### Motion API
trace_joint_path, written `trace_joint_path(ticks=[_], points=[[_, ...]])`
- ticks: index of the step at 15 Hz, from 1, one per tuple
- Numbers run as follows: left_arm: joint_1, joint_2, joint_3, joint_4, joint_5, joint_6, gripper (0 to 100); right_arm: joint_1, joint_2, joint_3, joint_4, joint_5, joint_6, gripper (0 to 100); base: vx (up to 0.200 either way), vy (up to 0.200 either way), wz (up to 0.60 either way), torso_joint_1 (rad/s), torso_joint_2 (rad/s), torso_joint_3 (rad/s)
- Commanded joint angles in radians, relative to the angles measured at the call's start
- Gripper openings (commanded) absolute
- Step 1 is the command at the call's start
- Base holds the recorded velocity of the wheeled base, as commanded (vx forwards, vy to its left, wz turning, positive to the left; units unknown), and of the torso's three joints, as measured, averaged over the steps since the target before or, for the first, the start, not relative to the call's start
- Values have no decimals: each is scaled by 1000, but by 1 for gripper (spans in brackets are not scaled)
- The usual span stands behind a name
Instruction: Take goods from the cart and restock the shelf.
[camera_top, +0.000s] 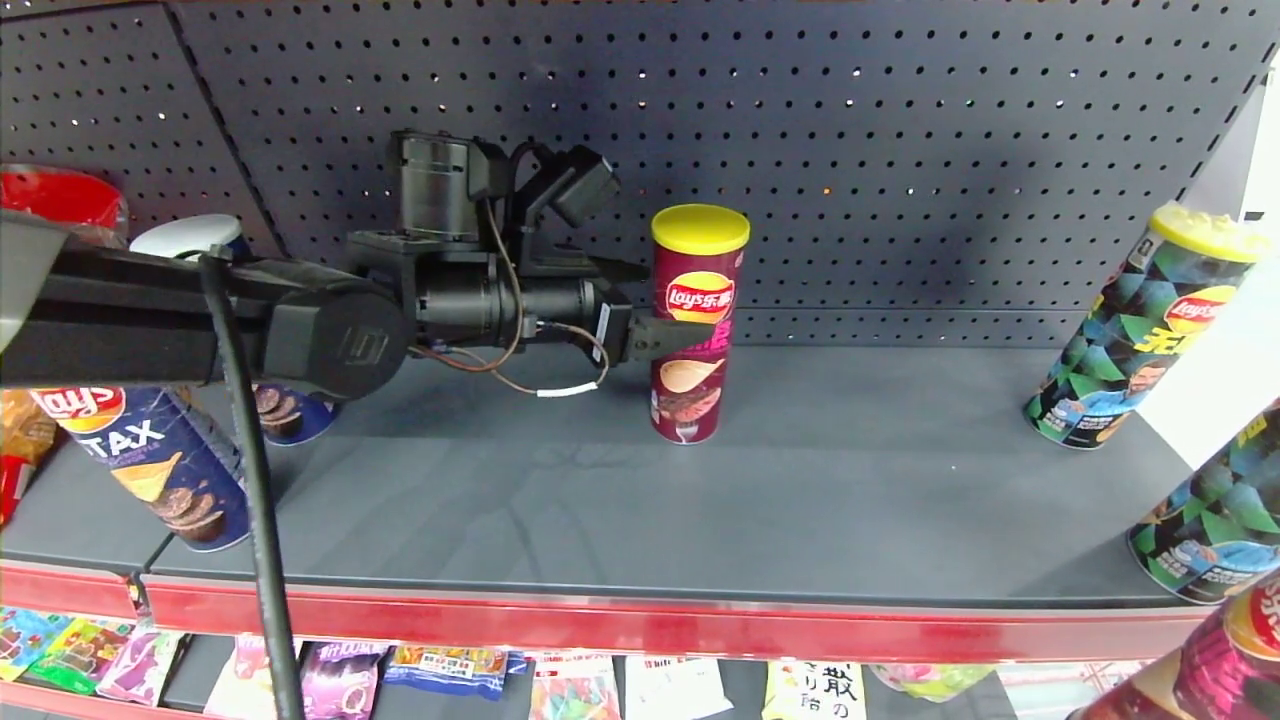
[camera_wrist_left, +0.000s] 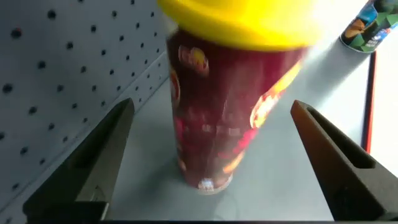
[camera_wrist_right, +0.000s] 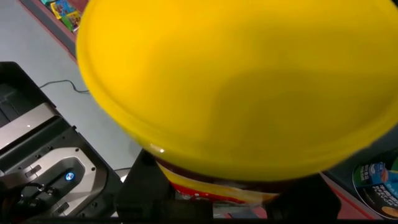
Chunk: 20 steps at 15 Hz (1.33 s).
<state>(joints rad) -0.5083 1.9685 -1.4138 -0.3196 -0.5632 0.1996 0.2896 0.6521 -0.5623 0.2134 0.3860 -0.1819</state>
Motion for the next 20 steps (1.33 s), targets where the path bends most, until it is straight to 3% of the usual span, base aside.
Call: trace_joint_path(ticks=[1, 4, 12, 13, 20], points=[[-4, 29, -31, 2, 3, 0, 100, 0, -2, -1, 0, -1, -1, 0, 0, 0, 0, 0, 0, 0], [-33, 46, -56, 4, 9, -3, 100, 0, -3, 1, 1, -12, -1, 0, 0, 0, 0, 0, 0, 0], [-33, 104, -132, 4, 34, -6, 100, 0, -3, -1, 1, -15, 1, 0, 0, 0, 0, 0, 0, 0], [-33, 107, -132, 5, 36, -6, 0, 0, -3, -1, 1, -15, 1, 0, 0, 0, 0, 0, 0, 0], [-36, 59, -74, 8, 26, -9, 0, 0, 3, 1, 3, -15, 9, 0, 0, 0, 0, 0, 0, 0]])
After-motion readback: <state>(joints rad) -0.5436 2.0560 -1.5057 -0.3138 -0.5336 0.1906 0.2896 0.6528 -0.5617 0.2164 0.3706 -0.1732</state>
